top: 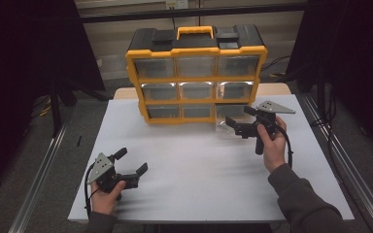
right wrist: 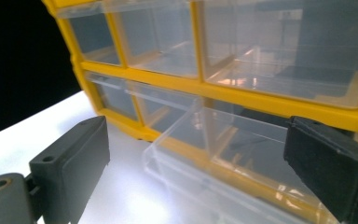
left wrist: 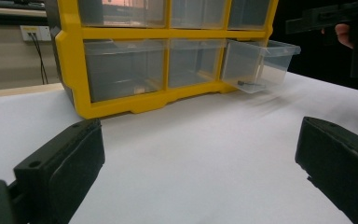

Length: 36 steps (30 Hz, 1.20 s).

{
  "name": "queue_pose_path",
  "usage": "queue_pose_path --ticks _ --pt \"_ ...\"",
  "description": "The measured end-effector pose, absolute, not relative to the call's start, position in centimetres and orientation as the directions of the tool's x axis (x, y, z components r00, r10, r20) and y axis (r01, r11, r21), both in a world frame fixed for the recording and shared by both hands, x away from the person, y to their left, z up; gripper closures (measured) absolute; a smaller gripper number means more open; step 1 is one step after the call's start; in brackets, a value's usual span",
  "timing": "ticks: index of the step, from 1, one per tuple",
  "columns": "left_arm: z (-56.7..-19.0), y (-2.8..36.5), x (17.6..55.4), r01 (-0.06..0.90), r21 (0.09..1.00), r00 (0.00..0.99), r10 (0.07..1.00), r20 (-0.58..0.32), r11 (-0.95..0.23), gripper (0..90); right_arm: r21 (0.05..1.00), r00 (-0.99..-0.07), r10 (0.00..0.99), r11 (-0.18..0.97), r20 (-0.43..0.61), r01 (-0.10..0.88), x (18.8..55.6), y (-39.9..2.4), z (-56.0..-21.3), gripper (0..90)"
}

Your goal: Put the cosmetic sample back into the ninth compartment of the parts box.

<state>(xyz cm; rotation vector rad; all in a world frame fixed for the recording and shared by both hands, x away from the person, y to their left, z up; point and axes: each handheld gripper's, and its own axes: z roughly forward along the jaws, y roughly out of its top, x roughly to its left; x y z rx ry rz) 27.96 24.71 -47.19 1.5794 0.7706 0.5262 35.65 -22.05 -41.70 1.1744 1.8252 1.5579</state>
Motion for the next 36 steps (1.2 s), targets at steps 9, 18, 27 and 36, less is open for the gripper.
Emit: queue_pose_path --ticks 9,18,27,36 --pt "-47.1 25.0 28.0 0.167 0.984 0.682 0.727 -0.073 -0.057 1.6 0.959 -0.558 0.818 0.027 0.141 0.283 33.4 -22.6 -41.9 5.8" --pt "-47.1 24.9 27.8 0.172 0.985 0.67 0.736 -0.092 -0.033 1.6 0.964 -0.572 0.813 0.052 0.111 0.261 30.8 -23.8 -42.3 5.0" --pt "-47.1 25.0 27.8 0.177 0.983 0.672 0.736 -0.082 -0.052 1.6 0.969 -0.562 0.822 0.054 0.094 0.241 28.3 -25.5 -43.2 4.5" --pt "-47.1 24.9 27.9 0.176 0.983 0.673 0.735 -0.082 -0.052 1.6 0.971 -0.566 0.82 0.059 0.084 0.23 25.8 -27.1 -44.4 4.0"
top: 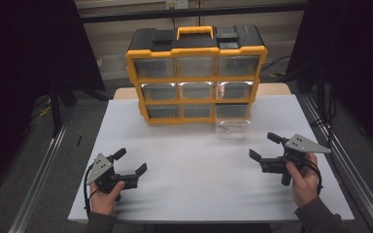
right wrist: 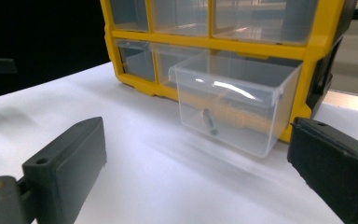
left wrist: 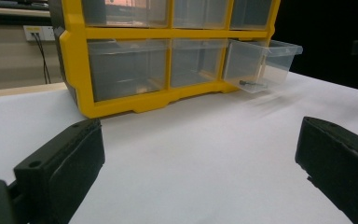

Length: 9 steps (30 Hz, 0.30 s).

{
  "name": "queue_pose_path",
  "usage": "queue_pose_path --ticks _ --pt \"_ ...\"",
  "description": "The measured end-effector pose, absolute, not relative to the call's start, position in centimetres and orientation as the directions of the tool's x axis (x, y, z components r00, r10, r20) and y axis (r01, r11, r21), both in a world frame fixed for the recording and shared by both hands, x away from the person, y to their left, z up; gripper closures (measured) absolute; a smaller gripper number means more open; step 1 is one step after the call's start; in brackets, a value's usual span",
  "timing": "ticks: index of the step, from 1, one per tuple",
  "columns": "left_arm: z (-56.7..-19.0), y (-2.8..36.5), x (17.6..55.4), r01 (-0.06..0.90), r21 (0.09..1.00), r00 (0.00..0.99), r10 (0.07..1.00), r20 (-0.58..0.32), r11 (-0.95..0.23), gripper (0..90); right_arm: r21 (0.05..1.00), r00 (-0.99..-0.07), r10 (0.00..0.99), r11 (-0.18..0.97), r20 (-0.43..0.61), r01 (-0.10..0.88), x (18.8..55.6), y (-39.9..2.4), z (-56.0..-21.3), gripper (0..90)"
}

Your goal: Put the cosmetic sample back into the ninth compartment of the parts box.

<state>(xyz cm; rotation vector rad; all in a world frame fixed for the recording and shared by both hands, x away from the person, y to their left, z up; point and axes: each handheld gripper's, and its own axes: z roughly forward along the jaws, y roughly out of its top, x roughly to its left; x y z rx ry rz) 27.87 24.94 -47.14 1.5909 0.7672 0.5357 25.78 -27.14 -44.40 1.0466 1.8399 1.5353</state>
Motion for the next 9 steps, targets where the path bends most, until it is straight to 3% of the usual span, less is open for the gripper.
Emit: queue_pose_path --ticks 9 --pt "-47.1 25.1 28.0 0.172 0.983 0.681 0.729 -0.07 -0.067 1.5 0.972 -0.54 0.836 0.03 0.103 0.232 22.9 -29.3 -46.5 3.1"
